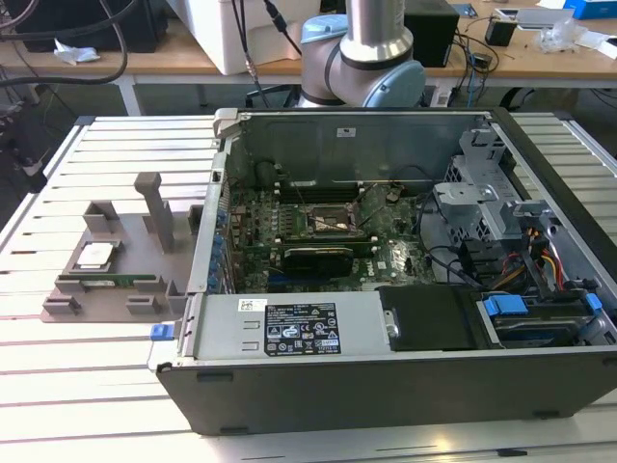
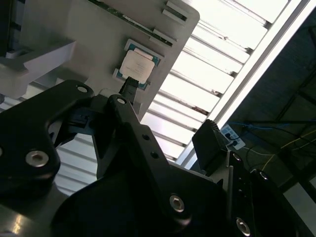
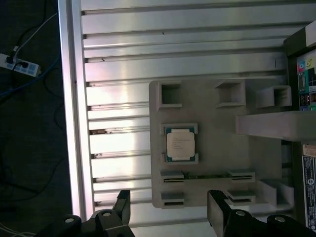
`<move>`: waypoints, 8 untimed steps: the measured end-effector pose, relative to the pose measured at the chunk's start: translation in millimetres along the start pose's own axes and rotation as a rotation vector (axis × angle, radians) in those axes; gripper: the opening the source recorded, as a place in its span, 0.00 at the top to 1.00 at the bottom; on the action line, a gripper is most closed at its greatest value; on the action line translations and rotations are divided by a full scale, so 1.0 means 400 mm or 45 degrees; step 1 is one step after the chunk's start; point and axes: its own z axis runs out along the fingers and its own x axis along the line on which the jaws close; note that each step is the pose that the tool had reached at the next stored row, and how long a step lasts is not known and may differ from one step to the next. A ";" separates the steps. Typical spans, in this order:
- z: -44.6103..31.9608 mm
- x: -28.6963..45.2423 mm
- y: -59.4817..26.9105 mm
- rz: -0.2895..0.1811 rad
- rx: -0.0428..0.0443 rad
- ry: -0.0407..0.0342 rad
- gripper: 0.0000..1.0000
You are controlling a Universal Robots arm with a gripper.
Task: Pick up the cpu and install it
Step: 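Pick up the cpu and move it towards the insertion slot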
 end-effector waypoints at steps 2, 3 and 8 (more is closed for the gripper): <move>0.002 0.000 0.000 0.000 0.000 0.0000 0.28; 0.003 0.000 0.000 0.000 0.000 0.0000 0.28; 0.017 0.000 0.000 0.000 0.000 0.0000 0.28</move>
